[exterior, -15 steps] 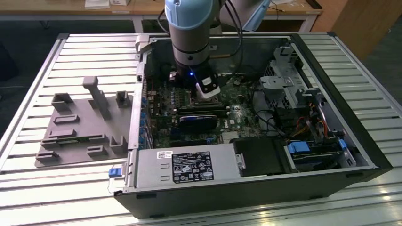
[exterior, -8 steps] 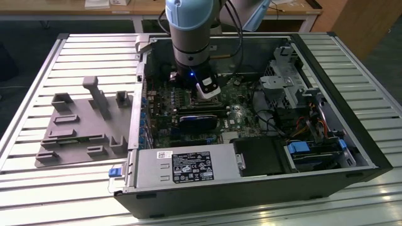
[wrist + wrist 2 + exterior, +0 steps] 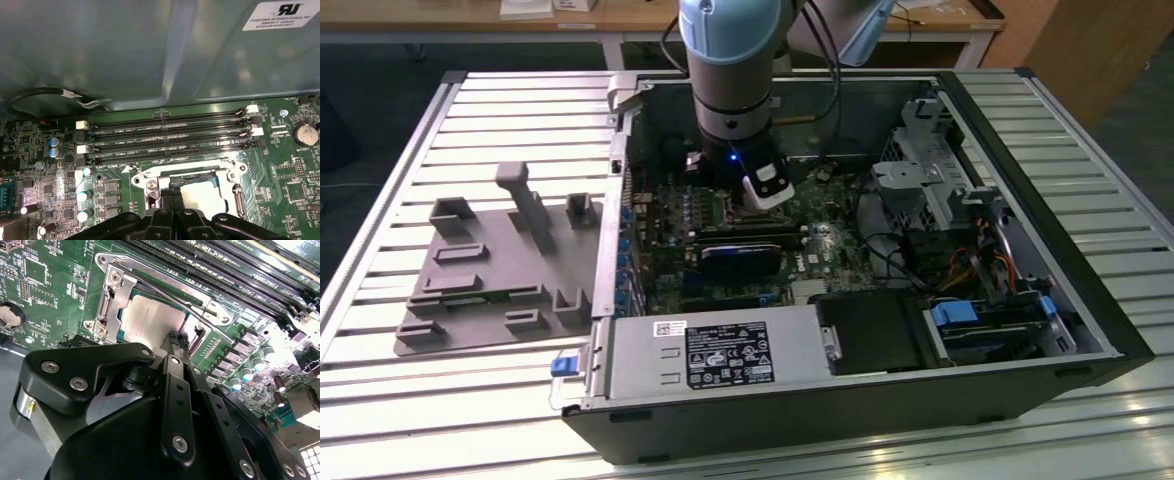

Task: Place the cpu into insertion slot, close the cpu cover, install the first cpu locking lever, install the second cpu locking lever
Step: 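Close the cpu cover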

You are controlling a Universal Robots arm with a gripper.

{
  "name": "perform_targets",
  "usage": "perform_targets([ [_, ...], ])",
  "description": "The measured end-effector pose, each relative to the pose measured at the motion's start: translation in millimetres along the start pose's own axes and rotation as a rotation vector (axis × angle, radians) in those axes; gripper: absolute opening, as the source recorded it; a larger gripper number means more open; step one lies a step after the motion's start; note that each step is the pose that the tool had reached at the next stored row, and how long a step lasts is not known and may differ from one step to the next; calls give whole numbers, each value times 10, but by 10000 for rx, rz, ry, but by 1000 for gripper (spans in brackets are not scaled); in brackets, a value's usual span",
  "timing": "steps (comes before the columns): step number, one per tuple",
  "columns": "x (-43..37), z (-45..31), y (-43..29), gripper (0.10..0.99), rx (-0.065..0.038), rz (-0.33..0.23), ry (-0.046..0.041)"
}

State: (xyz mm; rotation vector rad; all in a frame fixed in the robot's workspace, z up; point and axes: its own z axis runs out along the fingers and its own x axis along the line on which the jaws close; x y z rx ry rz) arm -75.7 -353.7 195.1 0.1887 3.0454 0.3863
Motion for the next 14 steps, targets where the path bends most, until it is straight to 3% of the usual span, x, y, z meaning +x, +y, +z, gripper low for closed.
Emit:
perform_targets([
  [8,2,-47,10,102,19,-1,4],
  [14,70,-40,-1,102,21,0,4],
])
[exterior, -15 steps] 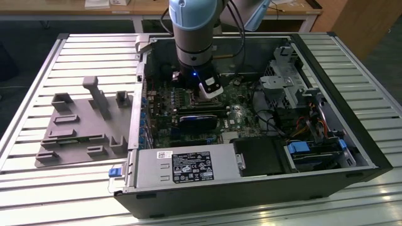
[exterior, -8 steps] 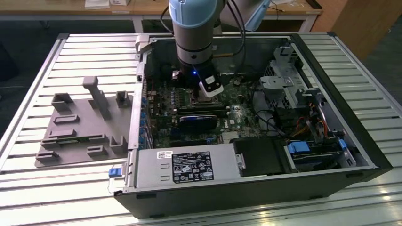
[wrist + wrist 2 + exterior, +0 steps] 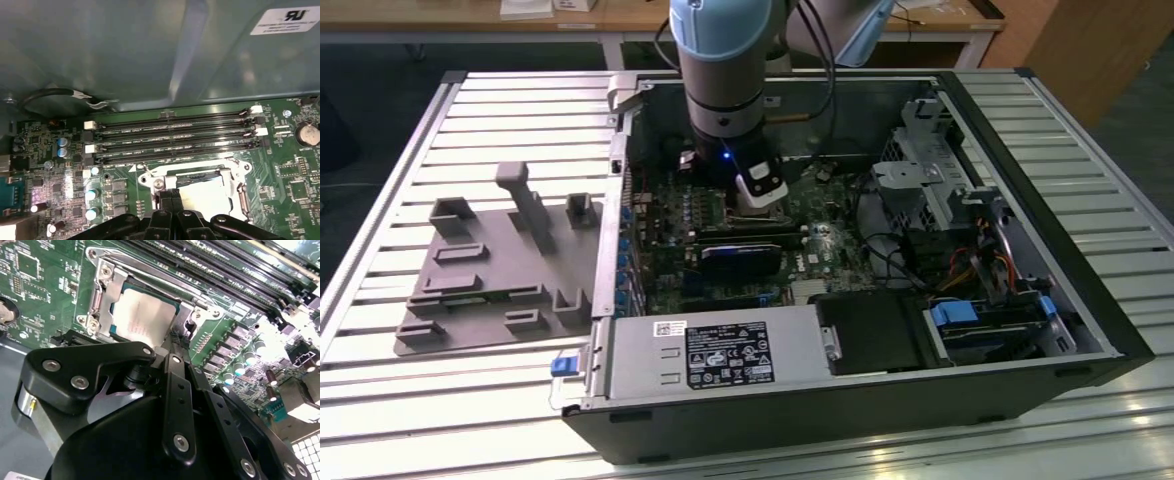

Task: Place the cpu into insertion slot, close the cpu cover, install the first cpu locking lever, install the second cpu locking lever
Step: 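Close the cpu cover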

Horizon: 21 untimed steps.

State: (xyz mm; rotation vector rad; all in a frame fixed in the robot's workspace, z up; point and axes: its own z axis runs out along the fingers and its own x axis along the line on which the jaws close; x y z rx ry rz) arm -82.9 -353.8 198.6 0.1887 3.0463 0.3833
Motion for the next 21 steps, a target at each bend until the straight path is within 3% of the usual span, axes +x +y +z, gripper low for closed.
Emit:
perform_targets([
  [15,-24,29,-5,102,31,-4,-5],
  [21,-34,-16,9,102,65,-7,-9],
])
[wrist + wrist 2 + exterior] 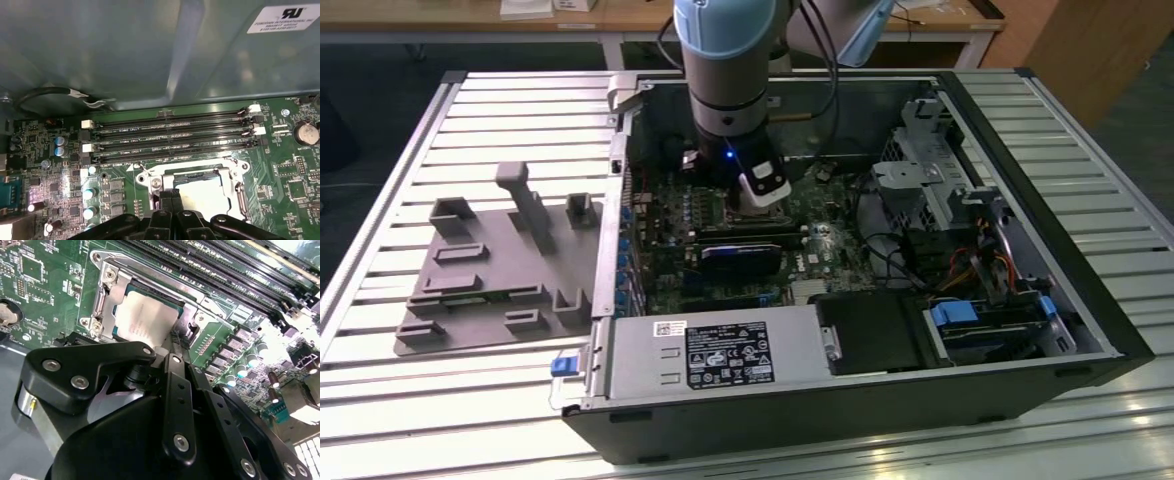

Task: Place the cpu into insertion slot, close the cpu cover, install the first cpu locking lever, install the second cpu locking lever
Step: 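Close the cpu cover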

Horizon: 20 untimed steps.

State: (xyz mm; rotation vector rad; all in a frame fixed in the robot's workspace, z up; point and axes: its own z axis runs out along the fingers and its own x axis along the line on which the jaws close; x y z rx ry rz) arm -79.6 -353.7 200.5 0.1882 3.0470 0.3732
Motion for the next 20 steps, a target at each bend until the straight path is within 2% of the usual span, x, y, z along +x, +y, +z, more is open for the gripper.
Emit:
perform_targets([
  [2,-1,-15,6,102,52,-4,-8],
  [3,-1,-17,7,102,116,-9,-15],
  [5,-1,-19,11,102,364,-29,-41],
  [7,-2,-21,16,102,704,-57,-81],
  [8,-3,-21,17,102,819,-66,-94],
  [10,-22,-19,20,102,873,-71,-99],
  [18,-233,-2,46,102,904,-67,-73],
  [20,-253,1,54,102,942,-68,-65],
])
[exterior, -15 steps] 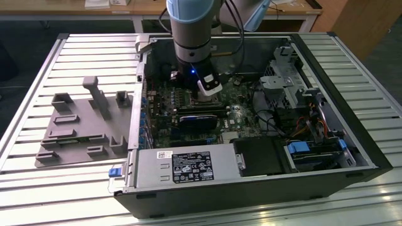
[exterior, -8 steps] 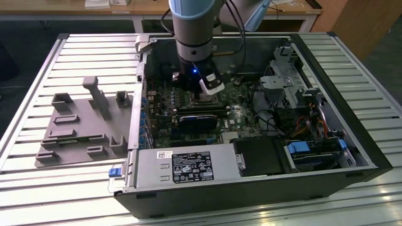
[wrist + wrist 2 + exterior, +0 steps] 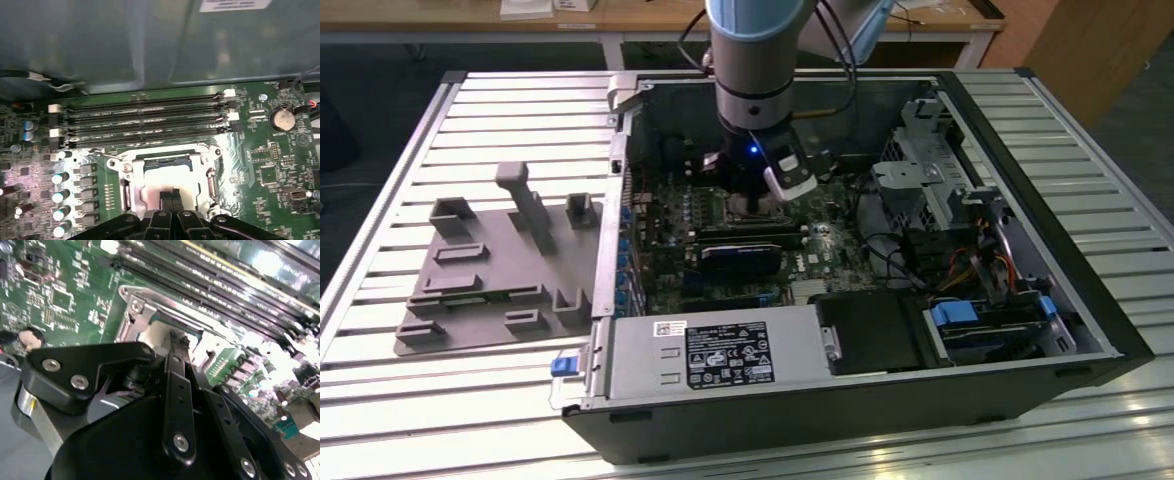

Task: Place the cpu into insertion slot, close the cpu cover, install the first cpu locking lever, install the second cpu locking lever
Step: 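Close the cpu cover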

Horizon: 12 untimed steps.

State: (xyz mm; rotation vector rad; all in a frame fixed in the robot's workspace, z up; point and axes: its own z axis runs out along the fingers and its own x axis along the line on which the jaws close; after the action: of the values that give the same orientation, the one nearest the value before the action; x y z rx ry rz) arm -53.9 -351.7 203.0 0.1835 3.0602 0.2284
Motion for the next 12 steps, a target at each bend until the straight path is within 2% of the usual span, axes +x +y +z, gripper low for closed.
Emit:
perform_targets([
  [6,-4,-43,52,102,321,-22,-27],
  [12,-10,-170,89,102,387,-28,-35],
])
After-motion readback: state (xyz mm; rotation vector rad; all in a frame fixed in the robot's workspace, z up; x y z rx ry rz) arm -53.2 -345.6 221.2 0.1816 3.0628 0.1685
